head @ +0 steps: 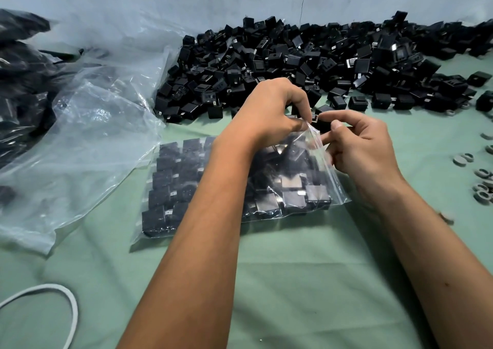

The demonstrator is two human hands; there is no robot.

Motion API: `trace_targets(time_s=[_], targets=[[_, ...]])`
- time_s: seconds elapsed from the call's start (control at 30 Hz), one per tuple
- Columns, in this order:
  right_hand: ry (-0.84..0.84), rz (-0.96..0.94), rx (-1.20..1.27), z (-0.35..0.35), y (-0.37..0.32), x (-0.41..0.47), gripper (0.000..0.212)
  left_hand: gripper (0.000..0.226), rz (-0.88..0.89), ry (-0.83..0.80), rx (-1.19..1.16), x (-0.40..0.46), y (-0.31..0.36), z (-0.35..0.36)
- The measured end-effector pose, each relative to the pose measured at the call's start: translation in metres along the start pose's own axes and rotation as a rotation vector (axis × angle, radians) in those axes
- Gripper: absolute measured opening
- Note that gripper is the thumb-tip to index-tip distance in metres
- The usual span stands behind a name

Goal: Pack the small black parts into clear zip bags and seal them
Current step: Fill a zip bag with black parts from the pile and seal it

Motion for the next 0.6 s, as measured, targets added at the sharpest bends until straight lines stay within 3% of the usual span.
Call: trace_targets(time_s=[0.07,0.2,0.33,0.5,0.6], targets=[[-0.031,-0.07,-0.104,0.005,-0.01,-0.004,0.028,0.014,0.0,0.001,-0.003,0.0,-0.001,0.0],[-0.244,-0.098,-0.053,0.028,-0.024,-0.017,0.033,0.013,0.006,0.005,-0.001,0.0,-0.002,-0.001],[-0.08,-0.029,-0.066,0.01,-0.018,-0.011,0.032,0.015,-0.002,0.009,-0.035,0.0,-0.004,-0.001],[-0.279,-0.162,-0.083,0.032,-0.026,-0.016,0.037,0.013,0.001,0.001,-0.039,0.0,-0.004,0.0],[-0.167,-0.014,0.004,0.021,-0.012,-0.009,0.034,0.014,-0.009,0.0,-0.065,-0.002,-0.008,-0.002]])
Point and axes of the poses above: each hand's wrist, its own x-axis towards the middle knuckle, its own z-axis out of the palm, y = z × x, the point moved 8 cm from there along x, towards the middle knuckle, and after that the axes turned 6 degrees about -x, right-handed, at the moved point
